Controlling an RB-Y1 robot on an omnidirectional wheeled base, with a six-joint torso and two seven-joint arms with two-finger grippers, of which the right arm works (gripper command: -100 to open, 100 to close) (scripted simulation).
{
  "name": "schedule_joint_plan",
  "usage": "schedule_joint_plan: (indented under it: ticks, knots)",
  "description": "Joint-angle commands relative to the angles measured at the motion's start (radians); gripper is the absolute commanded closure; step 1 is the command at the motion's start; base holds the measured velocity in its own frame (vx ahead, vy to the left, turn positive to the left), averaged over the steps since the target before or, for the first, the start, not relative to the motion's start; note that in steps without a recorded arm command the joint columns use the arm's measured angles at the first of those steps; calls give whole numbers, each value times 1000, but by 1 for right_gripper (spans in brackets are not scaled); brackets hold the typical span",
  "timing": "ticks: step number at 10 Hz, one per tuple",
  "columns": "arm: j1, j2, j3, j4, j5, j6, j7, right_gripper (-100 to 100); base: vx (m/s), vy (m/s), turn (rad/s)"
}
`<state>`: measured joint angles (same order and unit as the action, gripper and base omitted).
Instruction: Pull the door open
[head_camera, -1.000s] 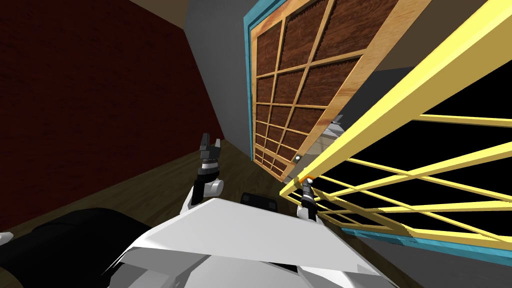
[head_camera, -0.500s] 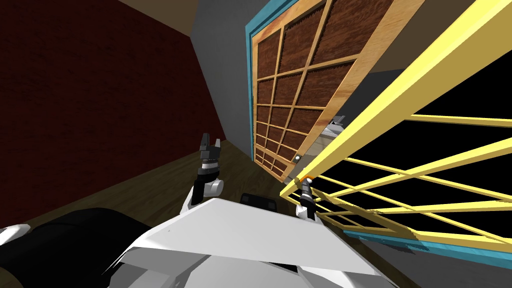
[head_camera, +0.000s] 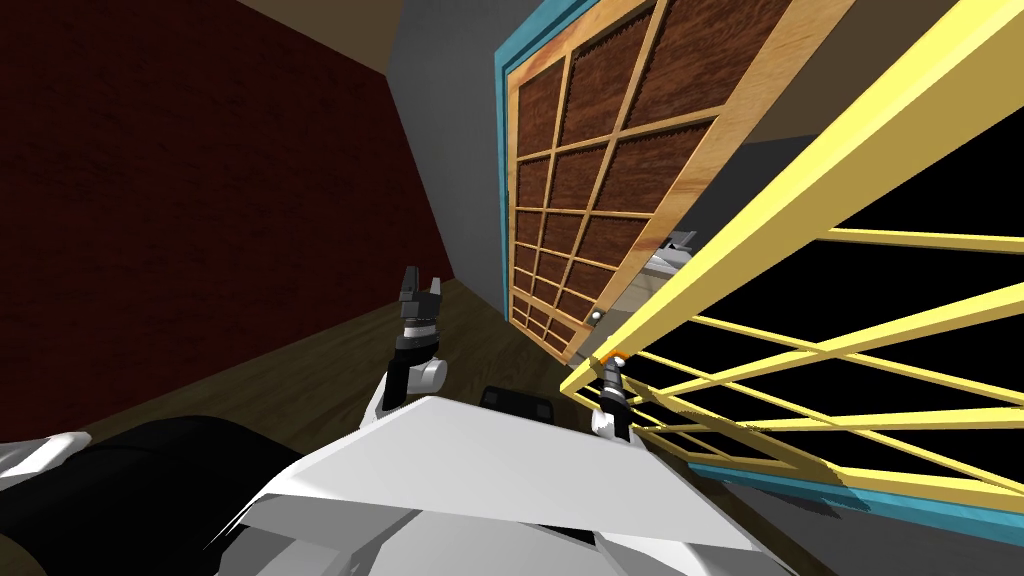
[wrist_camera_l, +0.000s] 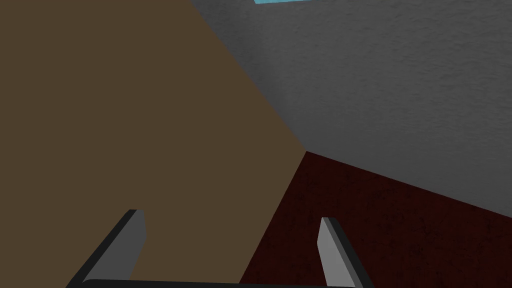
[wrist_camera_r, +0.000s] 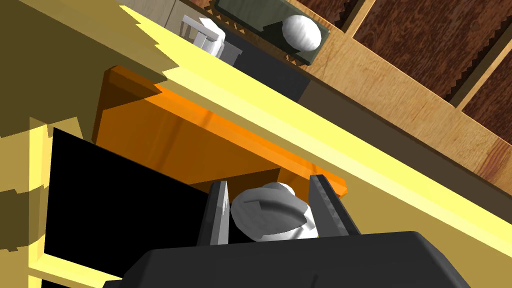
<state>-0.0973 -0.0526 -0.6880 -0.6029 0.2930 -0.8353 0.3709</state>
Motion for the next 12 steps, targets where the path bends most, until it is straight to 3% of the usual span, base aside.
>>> schedule_joint_plan:
  ticks: [1, 3, 5, 7, 9, 12]
  knots:
    - [-12, -29, -15, 37, -18, -22, -10, 100, -15, -4, 27]
    - [-9, -36, 5, 36, -44, -22, -71, 100, -41, -17, 65]
    - [-9, -36, 5, 36, -44, -22, -75, 100, -19, -9, 18]
    - [-6, -43, 29, 34, -76, -23, -140, 100, -34, -16, 70]
    - [-6, -43, 29, 34, -76, -23, -151, 100, -23, -13, 24]
    - [-3, -51, 53, 33, -109, -24, -227, 100, -38, -16, 69]
